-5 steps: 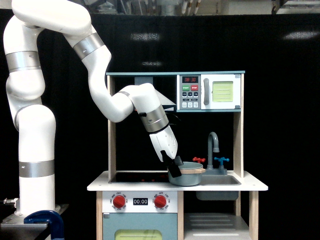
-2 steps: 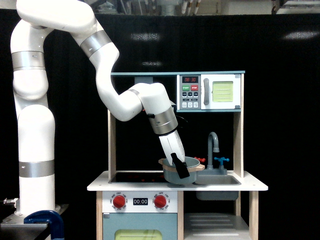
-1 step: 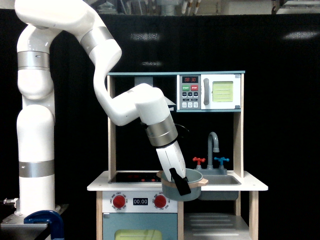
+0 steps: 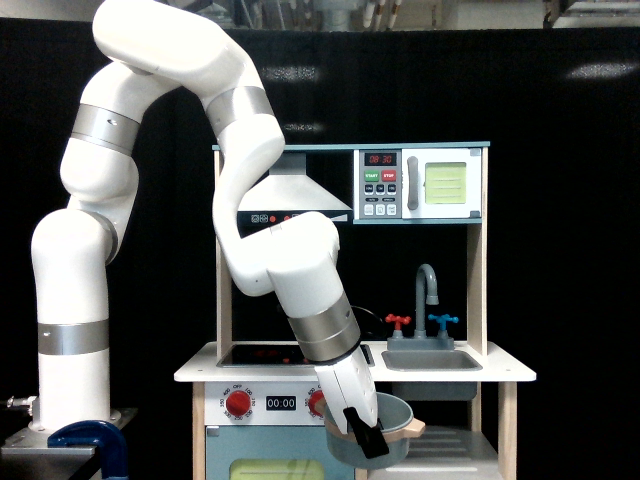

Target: Put the bowl inside the kitchen cabinet

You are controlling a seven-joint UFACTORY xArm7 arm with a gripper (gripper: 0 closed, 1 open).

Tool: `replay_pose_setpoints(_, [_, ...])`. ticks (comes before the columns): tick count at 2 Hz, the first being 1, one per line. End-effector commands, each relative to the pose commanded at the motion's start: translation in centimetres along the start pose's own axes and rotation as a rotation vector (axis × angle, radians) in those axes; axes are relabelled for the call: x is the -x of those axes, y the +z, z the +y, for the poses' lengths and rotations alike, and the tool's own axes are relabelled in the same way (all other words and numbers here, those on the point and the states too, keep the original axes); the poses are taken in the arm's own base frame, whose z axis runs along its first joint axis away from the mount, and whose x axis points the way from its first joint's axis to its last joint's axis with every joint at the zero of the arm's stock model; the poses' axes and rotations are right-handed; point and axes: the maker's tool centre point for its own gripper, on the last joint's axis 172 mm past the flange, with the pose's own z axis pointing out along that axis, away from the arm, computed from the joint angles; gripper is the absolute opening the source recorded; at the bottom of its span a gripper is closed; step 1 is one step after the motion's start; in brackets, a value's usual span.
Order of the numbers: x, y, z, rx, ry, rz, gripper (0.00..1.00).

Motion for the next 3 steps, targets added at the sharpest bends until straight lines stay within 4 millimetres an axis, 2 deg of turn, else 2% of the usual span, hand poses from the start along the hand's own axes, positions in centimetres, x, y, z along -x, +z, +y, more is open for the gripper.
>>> replay_pose_setpoints(1, [-3.8,8.7,-5.5,0.000,0.000,0.000,0.00])
replay_pose_setpoints(2, [-4.7,13.0,-9.5,0.000,0.000,0.000,0.00])
replay_pose_setpoints(3, [-5.2,15.1,-12.3,0.000,0.000,0.000,0.00])
